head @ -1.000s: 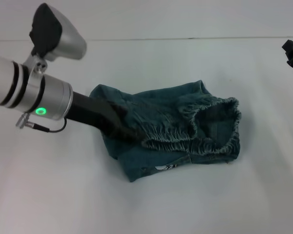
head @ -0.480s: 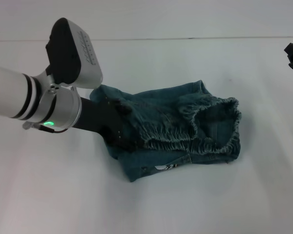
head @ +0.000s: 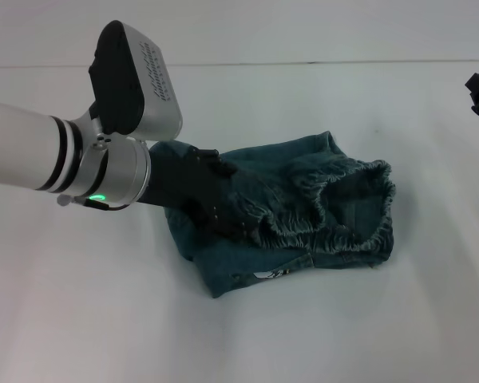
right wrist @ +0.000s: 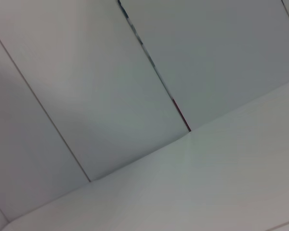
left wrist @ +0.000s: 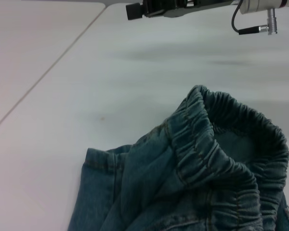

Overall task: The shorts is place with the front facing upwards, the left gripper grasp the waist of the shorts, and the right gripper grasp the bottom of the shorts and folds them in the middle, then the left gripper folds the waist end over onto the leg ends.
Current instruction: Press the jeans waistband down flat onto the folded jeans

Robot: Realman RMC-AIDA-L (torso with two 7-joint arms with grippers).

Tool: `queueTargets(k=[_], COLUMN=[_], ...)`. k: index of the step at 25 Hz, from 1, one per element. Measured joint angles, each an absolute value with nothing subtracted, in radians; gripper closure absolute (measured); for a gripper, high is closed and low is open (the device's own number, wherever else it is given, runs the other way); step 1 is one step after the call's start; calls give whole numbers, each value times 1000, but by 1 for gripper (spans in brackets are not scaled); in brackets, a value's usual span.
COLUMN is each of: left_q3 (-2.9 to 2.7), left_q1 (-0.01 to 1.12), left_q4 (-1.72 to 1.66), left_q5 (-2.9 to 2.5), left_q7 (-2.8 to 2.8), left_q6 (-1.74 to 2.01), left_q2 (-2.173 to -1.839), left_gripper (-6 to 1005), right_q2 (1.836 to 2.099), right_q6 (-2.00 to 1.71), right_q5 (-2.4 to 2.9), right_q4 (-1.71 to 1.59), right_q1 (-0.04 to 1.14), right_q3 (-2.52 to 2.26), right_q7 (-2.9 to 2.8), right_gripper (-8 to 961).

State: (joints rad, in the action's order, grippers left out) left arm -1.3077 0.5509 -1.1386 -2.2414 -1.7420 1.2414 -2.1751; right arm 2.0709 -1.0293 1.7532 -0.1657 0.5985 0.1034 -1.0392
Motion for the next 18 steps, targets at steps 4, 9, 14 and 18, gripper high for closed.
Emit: queueTargets(k=[4,9,14,18], left_q3=[-1330,-1366,-1392,-1394], left_q1=[551,561,562,566], left_q4=[-1123,-1081,-1053,-1050], left_q5=[-2221,-2201,-2168,-2152], left_q7=[-1718,-1699,-1648,-1635], left_q6=[1216,1168,1143,1142], left_q2=[-2175,-2175,-2175,-2175], left_gripper=[144,157,352,481], right_q2=[2071,2072,2072,2072], right_q6=[-1016,-1008,-1006,-999], right_q5=[1748,1743,1743,1743], right_q4=[-166,-165,-165,-166], right_q1=[600,602,601,599], right_q3=[104,104,104,104], right_q7=[-1031,-1021,-1020,-1020], right_gripper=[905,900,895,891])
